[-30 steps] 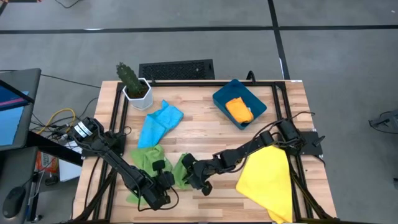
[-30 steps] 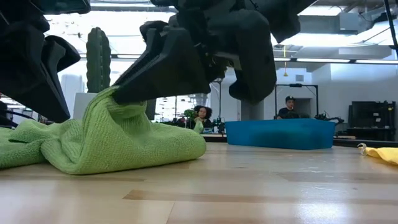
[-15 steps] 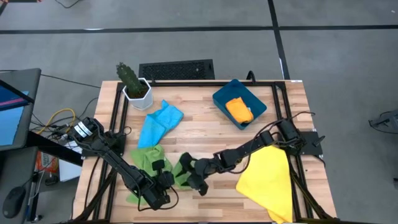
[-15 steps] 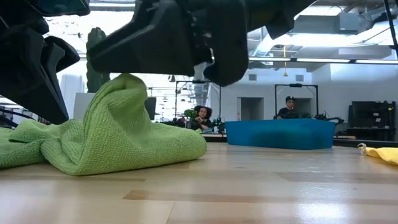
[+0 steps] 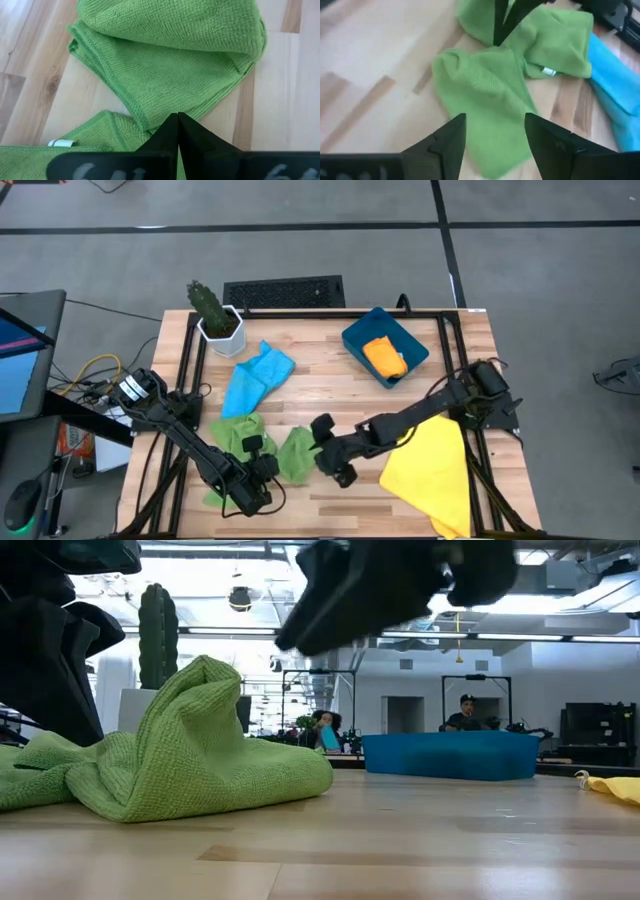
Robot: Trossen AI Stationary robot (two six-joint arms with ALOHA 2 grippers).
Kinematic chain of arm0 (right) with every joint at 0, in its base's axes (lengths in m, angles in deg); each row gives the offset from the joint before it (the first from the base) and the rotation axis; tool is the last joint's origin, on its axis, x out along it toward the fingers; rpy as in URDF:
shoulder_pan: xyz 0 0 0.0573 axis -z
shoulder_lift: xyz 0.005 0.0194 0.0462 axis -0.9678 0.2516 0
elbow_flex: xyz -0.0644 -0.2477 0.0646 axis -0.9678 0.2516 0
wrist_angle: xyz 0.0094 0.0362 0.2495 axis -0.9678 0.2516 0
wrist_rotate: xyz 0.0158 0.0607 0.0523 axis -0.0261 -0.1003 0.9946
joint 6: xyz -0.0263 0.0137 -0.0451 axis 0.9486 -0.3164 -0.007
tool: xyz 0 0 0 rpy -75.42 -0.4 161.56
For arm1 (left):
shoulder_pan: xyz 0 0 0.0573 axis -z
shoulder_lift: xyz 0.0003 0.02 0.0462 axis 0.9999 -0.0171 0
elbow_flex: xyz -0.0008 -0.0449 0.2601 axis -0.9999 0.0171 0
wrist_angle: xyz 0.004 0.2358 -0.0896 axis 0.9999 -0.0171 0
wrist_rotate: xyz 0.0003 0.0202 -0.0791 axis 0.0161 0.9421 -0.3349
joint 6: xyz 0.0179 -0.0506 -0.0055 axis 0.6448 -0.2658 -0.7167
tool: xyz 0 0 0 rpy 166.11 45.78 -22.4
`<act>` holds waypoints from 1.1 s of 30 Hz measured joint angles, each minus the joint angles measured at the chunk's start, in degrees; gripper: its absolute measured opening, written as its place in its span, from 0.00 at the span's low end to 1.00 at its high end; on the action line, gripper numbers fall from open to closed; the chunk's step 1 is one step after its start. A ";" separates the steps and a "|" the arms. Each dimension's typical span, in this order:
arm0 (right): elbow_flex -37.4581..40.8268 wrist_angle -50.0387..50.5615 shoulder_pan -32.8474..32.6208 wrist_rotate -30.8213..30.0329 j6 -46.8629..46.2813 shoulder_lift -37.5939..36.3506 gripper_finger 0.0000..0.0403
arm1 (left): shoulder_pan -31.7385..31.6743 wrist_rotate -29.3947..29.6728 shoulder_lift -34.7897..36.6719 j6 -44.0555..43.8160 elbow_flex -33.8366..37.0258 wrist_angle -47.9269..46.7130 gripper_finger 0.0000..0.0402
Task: Fold microfiber towels
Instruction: Fold the right green microfiber towel
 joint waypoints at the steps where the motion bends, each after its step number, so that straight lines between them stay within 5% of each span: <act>1: -0.02 -1.42 0.12 0.02 0.16 1.17 0.56 | 0.00 0.00 0.00 -0.02 0.00 -0.07 0.00; 7: -0.41 -12.57 0.69 0.63 4.19 9.46 0.56 | 0.08 -1.52 0.00 -1.15 0.00 -0.42 0.00; 23: -5.21 -15.13 6.10 1.88 1.94 13.40 0.56 | 0.35 -4.14 -0.04 -2.55 -3.39 -5.18 0.00; 33: -5.02 -15.12 7.58 0.60 0.43 13.29 0.56 | 1.44 6.93 -0.04 2.32 -9.53 -10.06 0.00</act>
